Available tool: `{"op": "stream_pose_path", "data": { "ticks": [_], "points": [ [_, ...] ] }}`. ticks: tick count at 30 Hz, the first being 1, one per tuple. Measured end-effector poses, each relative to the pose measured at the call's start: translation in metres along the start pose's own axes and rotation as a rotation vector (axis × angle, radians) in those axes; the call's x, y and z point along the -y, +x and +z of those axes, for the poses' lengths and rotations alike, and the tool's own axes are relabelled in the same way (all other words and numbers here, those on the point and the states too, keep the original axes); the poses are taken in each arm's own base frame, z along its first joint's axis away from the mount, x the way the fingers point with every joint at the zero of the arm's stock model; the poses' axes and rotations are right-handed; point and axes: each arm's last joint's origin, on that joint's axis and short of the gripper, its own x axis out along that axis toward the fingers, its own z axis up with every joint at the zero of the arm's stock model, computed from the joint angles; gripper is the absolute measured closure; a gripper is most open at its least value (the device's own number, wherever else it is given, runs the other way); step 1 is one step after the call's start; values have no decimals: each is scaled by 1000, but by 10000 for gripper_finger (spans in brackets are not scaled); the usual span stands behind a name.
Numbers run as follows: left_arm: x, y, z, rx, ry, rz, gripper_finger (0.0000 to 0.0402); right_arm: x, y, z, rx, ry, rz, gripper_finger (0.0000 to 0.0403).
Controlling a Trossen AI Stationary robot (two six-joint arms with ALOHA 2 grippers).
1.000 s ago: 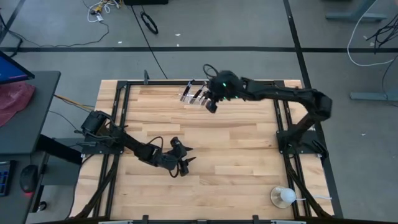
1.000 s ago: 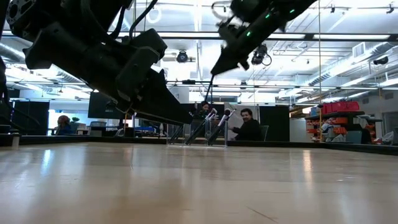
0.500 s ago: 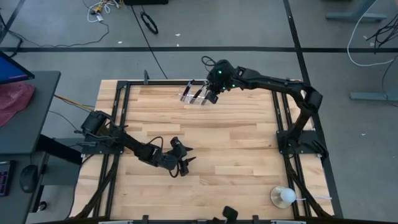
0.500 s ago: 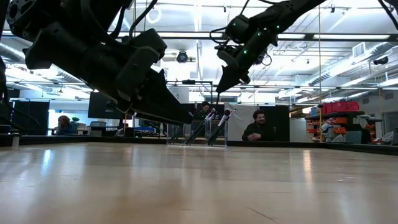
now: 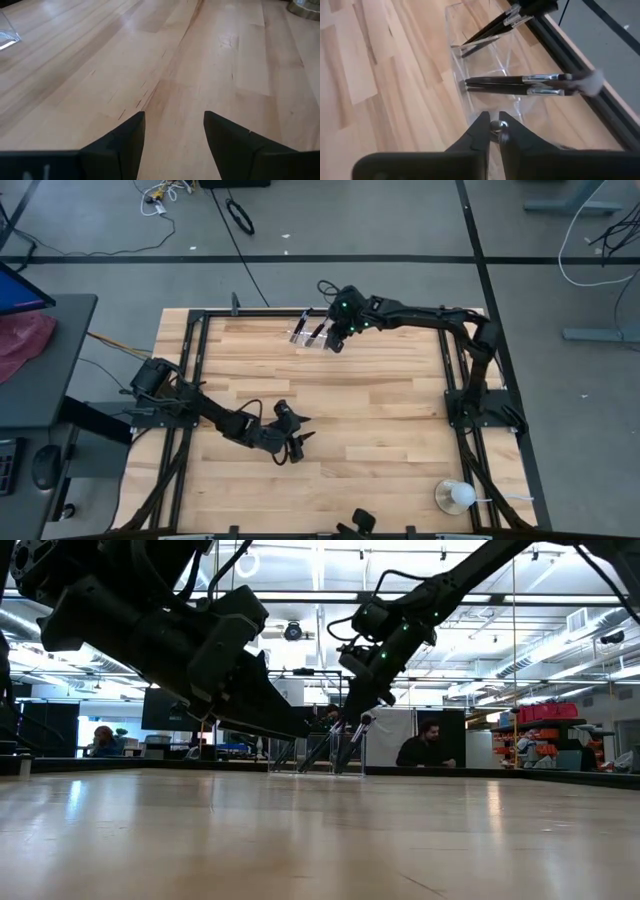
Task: Put items in baskets/containers
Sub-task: Put the black liner brush into the transparent organizer, then return to Home Position
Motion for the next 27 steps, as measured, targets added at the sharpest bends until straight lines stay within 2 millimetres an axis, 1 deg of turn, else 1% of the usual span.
{"op": "stream_pose_path", "data": {
  "ticks": [4, 10, 17, 20, 23, 25, 27],
  "points": [
    [0, 0, 0, 2, 0, 5, 193, 1, 6, -2, -10, 6, 0, 359],
    [0, 0, 0, 3, 0, 8, 193, 3, 5, -1, -2, 4, -5, 322],
    [0, 0, 0, 2, 0, 7, 193, 23, -2, 1, 16, 45, -49, 269],
    [0, 0, 0, 2, 0, 7, 193, 31, -7, 3, 28, 59, -66, 255],
    [0, 0, 0, 3, 0, 8, 193, 35, -16, 6, 49, 52, -84, 252],
    [0, 0, 0, 4, 0, 12, 193, 33, -26, 10, 77, 40, -95, 253],
    [0, 0, 0, 6, -1, 14, 193, 24, -35, 15, 103, 3, -104, 259]
  ]
}}
